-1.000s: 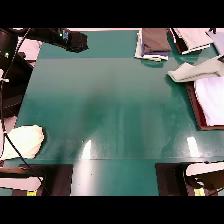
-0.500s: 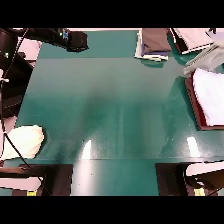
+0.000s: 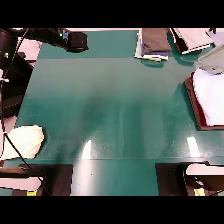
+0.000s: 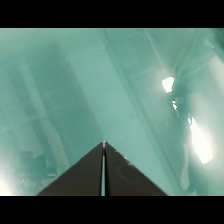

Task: Fold the shirts.

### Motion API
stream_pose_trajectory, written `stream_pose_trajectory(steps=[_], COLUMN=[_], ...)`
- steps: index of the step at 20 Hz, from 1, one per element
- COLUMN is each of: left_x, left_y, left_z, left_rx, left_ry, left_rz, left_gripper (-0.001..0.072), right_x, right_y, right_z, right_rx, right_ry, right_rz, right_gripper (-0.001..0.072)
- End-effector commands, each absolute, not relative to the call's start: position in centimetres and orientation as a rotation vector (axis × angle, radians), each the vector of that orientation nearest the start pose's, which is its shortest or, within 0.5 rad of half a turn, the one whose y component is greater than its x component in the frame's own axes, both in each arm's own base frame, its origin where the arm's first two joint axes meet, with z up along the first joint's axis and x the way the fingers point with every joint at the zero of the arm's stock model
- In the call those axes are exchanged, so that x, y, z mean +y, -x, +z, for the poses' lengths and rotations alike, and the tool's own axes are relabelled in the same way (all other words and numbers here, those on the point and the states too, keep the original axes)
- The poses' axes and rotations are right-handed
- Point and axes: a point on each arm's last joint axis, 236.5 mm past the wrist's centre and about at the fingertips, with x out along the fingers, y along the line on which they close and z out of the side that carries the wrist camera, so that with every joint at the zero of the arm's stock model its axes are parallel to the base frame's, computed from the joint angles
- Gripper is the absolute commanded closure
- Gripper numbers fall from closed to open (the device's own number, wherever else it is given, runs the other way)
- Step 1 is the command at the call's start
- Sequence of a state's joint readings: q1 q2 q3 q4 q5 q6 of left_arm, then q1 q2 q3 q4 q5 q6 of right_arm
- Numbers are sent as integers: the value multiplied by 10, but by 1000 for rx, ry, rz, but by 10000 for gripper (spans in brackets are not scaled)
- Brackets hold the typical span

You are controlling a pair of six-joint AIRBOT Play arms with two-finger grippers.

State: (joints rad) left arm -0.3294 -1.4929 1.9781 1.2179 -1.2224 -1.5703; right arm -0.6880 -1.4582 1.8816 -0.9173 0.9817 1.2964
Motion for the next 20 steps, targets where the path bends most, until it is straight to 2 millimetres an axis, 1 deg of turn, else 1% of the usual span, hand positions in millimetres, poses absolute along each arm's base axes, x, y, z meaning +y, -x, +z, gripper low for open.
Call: stream_pose_trajectory(steps=[1,4,5,8,10,11,12,13,14,15,16,18,19,20], left_x=[-237,-237,-237,-236,-236,-236,-236,-236,-237,-237,-237,-237,-237,-239], left_y=[-455,-455,-454,-452,-452,-452,-451,-451,-451,-451,-450,-449,-448,-447], left_z=[245,245,244,242,242,241,241,241,241,241,241,239,239,239], left_rx=[771,772,774,786,786,788,789,788,788,789,788,796,798,800], left_ry=[114,113,109,101,100,100,96,92,92,92,85,81,80,82], left_rz=[-586,-586,-588,-590,-591,-591,-592,-595,-597,-597,-601,-606,-608,-614], left_gripper=[677,677,677,677,677,676,677,677,677,677,677,676,676,676], right_x=[-229,-217,-219,-233,-237,-238,-238,-240,-244,-249,-256,-268,-267,-261], right_y=[-441,-403,-389,-337,-305,-291,-282,-274,-265,-258,-252,-245,-249,-257], right_z=[260,221,206,151,118,105,98,93,94,101,112,149,168,185], right_rx=[489,616,654,824,929,971,987,989,987,974,948,852,798,747], right_ry=[-367,-372,-373,-328,-301,-296,-304,-321,-334,-339,-336,-330,-317,-314], right_rz=[-161,-139,-163,-288,-351,-374,-389,-406,-427,-453,-484,-556,-558,-537], right_gripper=[694,694,694,694,687,609,418,246,180,180,180,180,180,180])
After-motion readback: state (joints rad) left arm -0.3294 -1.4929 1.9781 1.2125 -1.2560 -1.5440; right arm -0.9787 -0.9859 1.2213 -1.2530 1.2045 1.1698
